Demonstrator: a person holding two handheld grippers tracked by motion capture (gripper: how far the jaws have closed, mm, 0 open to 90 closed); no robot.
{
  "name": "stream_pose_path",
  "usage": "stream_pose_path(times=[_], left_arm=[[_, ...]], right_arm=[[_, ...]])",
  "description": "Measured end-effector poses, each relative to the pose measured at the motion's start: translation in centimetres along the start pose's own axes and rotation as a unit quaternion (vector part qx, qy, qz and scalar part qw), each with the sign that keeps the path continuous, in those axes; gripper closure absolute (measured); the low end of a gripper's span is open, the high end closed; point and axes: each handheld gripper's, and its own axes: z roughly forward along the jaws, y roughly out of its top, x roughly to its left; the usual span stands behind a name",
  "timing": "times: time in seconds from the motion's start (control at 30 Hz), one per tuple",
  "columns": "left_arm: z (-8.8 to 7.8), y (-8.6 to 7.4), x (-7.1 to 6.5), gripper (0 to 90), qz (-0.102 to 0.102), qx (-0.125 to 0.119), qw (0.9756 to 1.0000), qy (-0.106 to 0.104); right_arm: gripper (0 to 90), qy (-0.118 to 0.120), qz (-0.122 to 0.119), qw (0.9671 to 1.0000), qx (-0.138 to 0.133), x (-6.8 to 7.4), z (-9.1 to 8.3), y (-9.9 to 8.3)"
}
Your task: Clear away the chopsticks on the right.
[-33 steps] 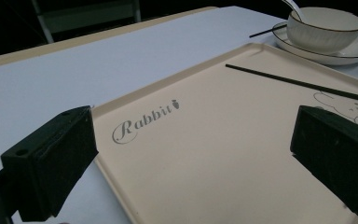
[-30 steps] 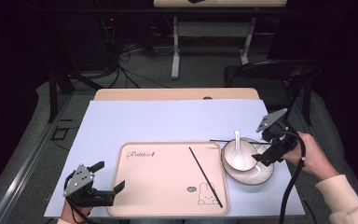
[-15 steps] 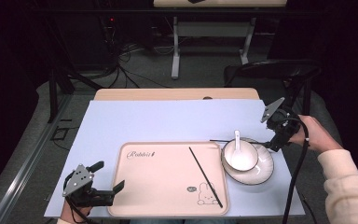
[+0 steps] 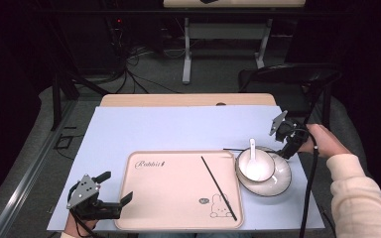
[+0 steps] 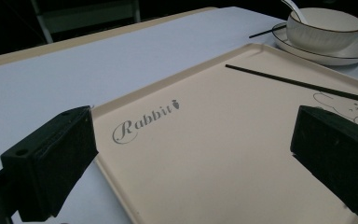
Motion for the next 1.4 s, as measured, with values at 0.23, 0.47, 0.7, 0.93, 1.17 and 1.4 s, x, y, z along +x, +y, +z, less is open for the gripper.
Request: stream_pose_path(times=[0.23,0.47,0.7,0.93,1.17,1.4], left_arm=[[0.0,0.0,0.0,0.1,-0.001,-0.001,1.0,0.001],[0.0,0.0,0.0,0.1,-0.001,-0.001,1.0,0.001],[0.0,0.0,0.0,0.1,-0.001,-0.001,1.0,0.001],[0.0,0.0,0.0,0.1,-0.001,0.001,1.0,0.002],[0.0,0.0,0.0,0.1,-0.001,-0.001,1.0,0.002],[-0.1,0.0,0.0,0.1,-0.001,0.001,1.0,0.002]], right_arm=[[43.4,0.007,-0.021,0.9995,0.022,0.5,2.1,0.7],[59.6,0.011,-0.04,0.9985,0.037,1.3,4.0,1.3],[70.6,0.016,-0.045,0.9979,0.043,1.3,4.8,1.5],[78.4,0.021,-0.047,0.9978,0.041,1.4,5.4,1.3],[84.7,0.017,-0.047,0.9977,0.045,1.5,5.4,1.4],[85.2,0.014,-0.032,0.9987,0.037,1.3,5.2,1.3]])
